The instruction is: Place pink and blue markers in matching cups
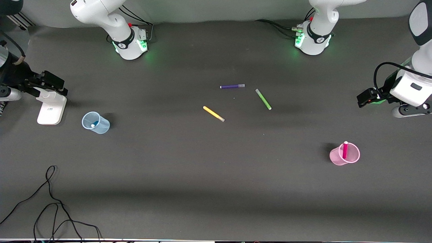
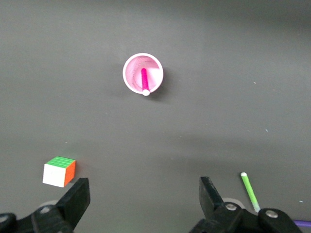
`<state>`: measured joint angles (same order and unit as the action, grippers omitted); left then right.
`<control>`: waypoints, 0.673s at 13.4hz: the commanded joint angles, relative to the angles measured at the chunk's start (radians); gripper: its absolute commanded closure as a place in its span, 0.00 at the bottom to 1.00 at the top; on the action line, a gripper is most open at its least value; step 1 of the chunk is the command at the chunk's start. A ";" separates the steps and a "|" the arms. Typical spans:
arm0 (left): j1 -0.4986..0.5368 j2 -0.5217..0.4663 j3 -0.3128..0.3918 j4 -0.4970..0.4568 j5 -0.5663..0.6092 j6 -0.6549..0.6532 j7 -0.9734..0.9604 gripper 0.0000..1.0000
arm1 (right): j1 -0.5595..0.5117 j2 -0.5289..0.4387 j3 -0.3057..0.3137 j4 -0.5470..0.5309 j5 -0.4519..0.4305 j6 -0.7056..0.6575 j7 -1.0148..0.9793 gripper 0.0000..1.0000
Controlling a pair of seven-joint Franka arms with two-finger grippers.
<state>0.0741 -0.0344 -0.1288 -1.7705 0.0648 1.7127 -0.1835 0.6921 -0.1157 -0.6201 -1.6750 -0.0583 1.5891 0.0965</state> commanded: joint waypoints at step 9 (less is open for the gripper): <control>-0.008 -0.016 0.005 0.055 0.020 -0.085 -0.002 0.00 | 0.020 0.039 -0.010 0.001 0.043 0.043 0.045 0.00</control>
<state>0.0741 -0.0411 -0.1279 -1.7228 0.0751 1.6500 -0.1833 0.7126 -0.0939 -0.6267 -1.6775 -0.0448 1.6134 0.1237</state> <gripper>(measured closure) 0.000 0.000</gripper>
